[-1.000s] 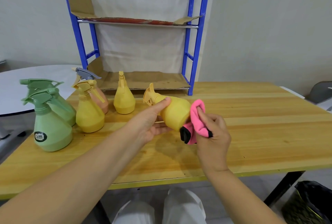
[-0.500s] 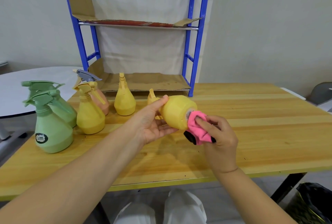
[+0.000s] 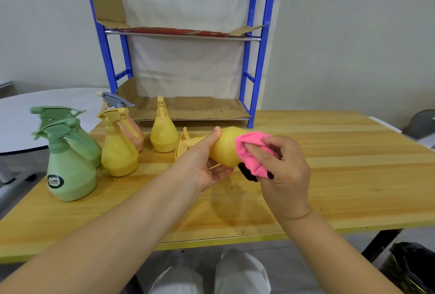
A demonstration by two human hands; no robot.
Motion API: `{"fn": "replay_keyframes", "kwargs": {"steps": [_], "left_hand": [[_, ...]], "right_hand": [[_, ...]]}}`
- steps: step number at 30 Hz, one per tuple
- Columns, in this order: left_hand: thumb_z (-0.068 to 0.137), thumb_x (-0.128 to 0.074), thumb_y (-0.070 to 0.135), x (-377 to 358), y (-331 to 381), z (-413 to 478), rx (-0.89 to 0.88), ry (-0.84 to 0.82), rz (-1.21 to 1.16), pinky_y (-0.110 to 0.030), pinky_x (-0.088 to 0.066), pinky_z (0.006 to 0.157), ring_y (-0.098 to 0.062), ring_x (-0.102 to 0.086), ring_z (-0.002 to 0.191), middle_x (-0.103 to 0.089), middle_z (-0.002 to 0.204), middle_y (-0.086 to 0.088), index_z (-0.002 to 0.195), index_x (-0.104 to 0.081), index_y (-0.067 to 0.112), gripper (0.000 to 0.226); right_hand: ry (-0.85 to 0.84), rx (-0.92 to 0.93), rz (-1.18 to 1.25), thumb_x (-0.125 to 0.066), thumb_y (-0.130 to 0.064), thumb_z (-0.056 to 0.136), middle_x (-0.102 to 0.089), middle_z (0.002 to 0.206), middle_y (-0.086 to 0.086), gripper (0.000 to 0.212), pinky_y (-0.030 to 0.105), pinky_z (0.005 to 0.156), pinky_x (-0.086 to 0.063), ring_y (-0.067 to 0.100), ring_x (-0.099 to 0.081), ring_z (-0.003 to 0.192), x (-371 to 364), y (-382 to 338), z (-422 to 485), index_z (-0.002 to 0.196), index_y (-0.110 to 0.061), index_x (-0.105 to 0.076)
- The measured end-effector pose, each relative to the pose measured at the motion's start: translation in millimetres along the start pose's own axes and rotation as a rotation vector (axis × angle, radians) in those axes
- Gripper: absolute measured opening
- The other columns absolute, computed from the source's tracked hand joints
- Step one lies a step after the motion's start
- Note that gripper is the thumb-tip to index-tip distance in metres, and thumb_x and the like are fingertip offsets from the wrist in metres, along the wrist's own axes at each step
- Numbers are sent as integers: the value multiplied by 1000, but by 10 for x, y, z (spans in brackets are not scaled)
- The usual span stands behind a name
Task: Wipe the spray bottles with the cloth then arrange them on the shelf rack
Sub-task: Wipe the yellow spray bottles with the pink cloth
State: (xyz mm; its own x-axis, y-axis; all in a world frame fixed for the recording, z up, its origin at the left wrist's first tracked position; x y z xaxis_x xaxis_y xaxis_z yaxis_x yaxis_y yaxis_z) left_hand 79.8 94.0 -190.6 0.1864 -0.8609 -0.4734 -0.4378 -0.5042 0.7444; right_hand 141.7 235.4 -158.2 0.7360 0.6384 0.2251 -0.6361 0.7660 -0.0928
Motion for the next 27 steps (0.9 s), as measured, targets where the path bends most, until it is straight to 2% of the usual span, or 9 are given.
{"fn": "replay_keyframes", "kwargs": {"steps": [3,7,11,15,18,21,24,27], "left_hand": [[68,-79,43,-16,-22,-13,-3,34,-1,-46,-54,82,-34,-64,92,-65,105,-16,101,-53,15,50],[69,-73,54,24,-26,-28,9,54,81,-36,-52,70,-28,-65,85,-66,104,-11,100,-53,16,54],[68,-71,60,46,-12,-49,37,54,84,-34,-48,72,-26,-65,85,-67,101,-11,105,-52,16,60],[67,-68,63,2,31,-91,47,4,173,-32,-45,69,-24,-66,83,-68,100,-9,116,-53,17,69],[66,-68,64,-9,55,-111,50,-47,221,-32,-45,69,-24,-67,86,-69,101,-9,118,-53,19,70],[67,-67,62,-13,64,-136,82,-115,250,-32,-44,70,-23,-64,84,-68,93,-7,117,-56,19,67],[68,-67,59,8,43,-130,93,-148,268,-34,-45,72,-23,-61,85,-66,91,-7,116,-59,19,62],[71,-69,53,47,23,-112,68,-156,290,-35,-49,72,-25,-60,84,-64,98,-8,118,-57,19,59]], "right_hand": [[-64,95,-147,-67,-17,87,-59,95,3,20,27,54,-43,24,-53,80,-109,-121,-43,105,-24,-72],[-135,181,-217,-71,-13,83,-62,81,6,19,24,53,-31,21,-48,72,-140,-112,-179,99,-23,-74],[-212,233,-235,-71,-15,84,-61,77,6,16,25,51,-34,18,-45,70,-162,-57,-316,97,-23,-75],[-202,162,-202,-68,-19,86,-59,81,4,17,23,51,-33,17,-45,73,-122,119,-338,100,-26,-74],[-180,159,-203,-70,-21,84,-52,88,1,13,22,50,-33,19,-45,72,-103,191,-344,96,-21,-75],[-150,139,-189,-66,-22,85,-49,94,1,14,23,49,-37,21,-47,73,-76,236,-337,91,-14,-76],[-124,104,-170,-69,-12,81,-53,96,4,12,30,50,-45,26,-51,74,-39,323,-356,92,-10,-74],[-80,30,-127,-74,4,72,-52,101,3,41,36,52,-49,33,-56,76,-7,390,-344,105,-18,-64]]}}
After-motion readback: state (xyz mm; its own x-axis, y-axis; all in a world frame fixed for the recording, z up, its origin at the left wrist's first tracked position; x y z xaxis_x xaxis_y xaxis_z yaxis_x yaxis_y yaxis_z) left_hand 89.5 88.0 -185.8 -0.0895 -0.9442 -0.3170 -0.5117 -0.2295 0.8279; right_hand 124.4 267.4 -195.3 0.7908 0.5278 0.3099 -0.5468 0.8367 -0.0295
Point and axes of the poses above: each hand's wrist, its own z-axis towards the middle knuckle, its own x-axis out of the back of the hand, y = z × x, the point moved 5 cm from there along z, towards the middle knuckle
